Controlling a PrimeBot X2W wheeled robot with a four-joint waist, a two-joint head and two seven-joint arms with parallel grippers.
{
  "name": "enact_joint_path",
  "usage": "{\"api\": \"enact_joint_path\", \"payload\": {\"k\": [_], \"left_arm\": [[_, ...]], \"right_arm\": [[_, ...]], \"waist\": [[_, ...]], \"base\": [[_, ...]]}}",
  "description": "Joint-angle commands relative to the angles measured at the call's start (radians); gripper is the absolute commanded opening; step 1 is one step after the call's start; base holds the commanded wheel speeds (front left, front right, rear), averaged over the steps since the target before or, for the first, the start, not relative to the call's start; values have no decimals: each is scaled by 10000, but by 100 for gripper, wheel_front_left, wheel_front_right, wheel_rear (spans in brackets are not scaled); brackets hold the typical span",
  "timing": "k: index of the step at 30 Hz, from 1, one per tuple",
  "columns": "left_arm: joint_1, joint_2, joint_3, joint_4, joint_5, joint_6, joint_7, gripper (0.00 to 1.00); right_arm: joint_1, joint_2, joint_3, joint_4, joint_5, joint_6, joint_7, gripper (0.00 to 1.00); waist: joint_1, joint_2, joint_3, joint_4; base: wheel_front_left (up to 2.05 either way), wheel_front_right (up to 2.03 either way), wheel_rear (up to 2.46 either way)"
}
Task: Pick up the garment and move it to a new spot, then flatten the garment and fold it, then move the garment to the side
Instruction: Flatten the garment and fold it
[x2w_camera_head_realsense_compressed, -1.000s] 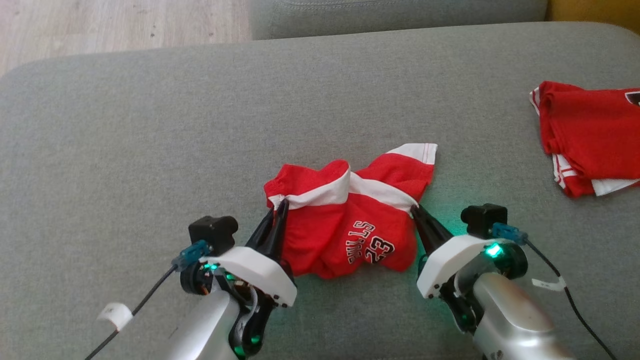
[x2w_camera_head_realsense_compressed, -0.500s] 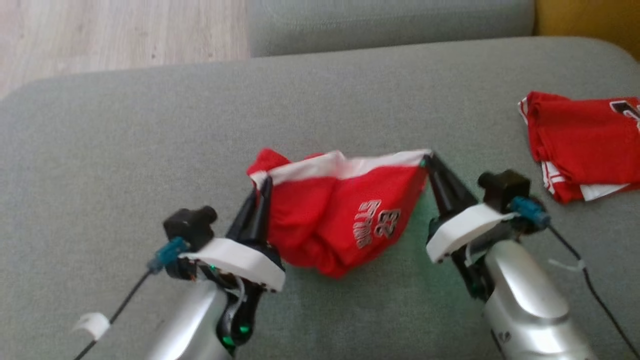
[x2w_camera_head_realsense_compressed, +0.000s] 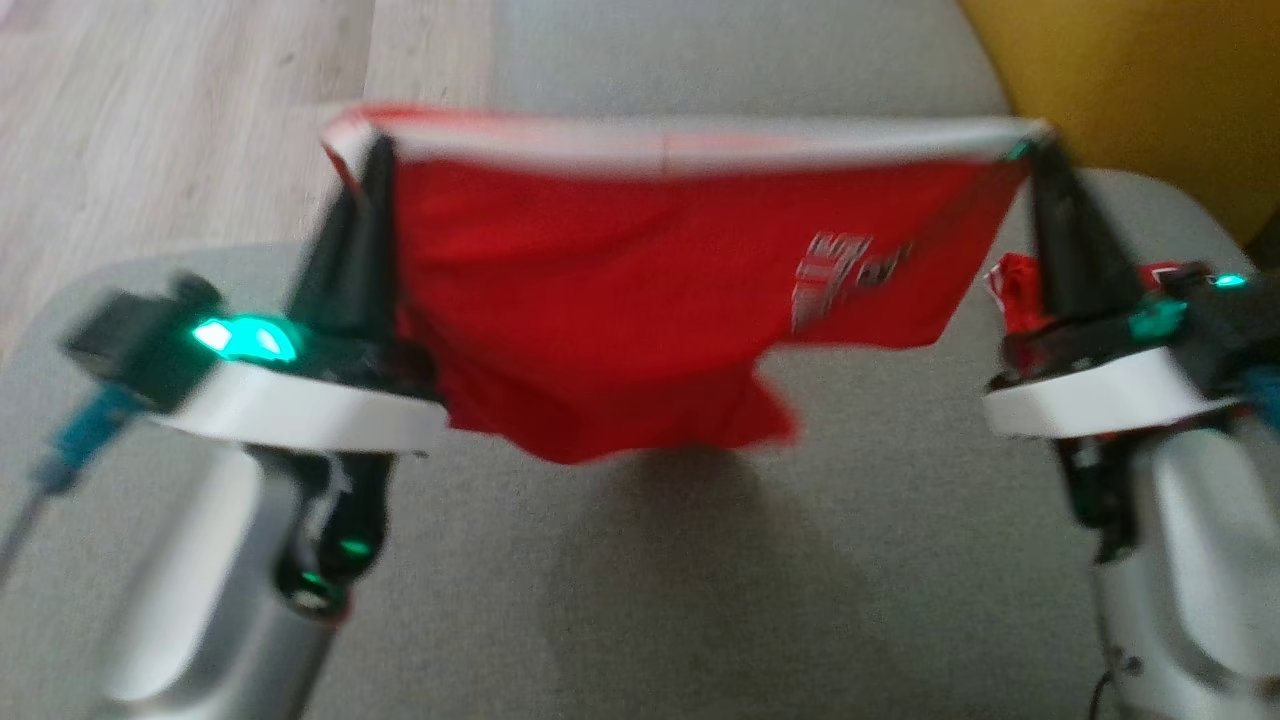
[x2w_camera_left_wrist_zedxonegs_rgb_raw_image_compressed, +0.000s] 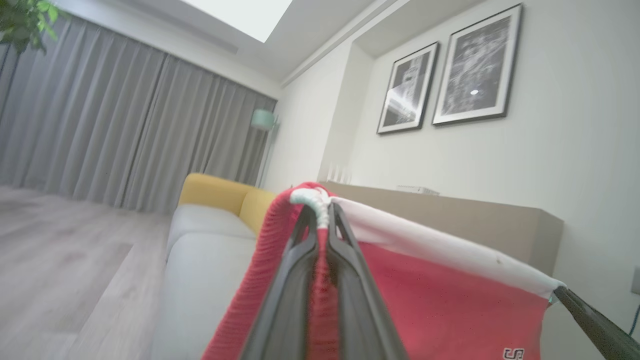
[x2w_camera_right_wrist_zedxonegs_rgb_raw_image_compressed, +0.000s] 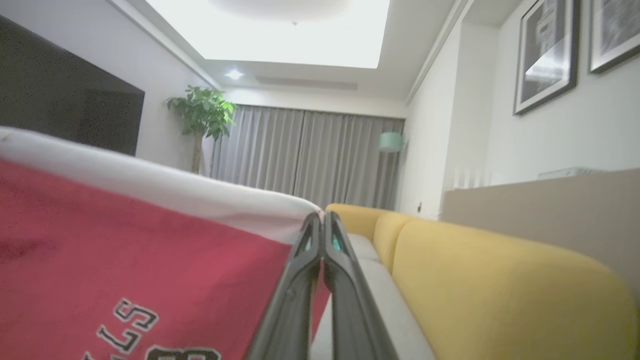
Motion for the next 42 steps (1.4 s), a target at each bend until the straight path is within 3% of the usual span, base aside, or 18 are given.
{"api": "enact_joint_path", "payload": {"k": [1,8,14,20,24,31,36,42], "left_arm": [[-747,391,548,-641,-2,65,138,0],[-1593,1135,915,-2504,-67,454,1436,0],[-2351,1362,924,-2172,-274,480,2238,0],[-3293,1483,759,-518,-194,47,2409,0],[-4736,1623,686,725,193,-333,2392,0],[-7584,1201,901,3168,1016,-713,759,0],[-7495,730,705,4602,951,-1061,-69,0],[-5788,474,298,5358,885,-1372,-1138,0]], "right_arm": [[-191,-53,65,-724,-102,-7,95,0],[3,-311,-281,-3403,-360,-7,1189,0],[-422,-490,-268,-3876,-215,-7,2080,0],[-1791,-548,280,-2028,285,-7,2437,0],[-3785,-579,587,-172,453,-7,2254,0],[-7320,-33,388,2810,-276,-7,1022,0],[-7477,332,510,4474,-489,-7,191,0],[-6376,450,845,5757,-457,-7,-741,0]], "waist": [[2,0,-214,-123],[2,0,-466,-331],[2,0,-47,-481],[2,0,916,-775],[2,0,1969,-1004],[2,0,3129,-1248],[2,0,3605,-1195],[2,0,3851,-1100]], "base": [[0,0,0],[0,0,0],[0,0,0],[0,0,0],[0,0,0],[0,0,0],[0,0,0],[0,0,0]]}}
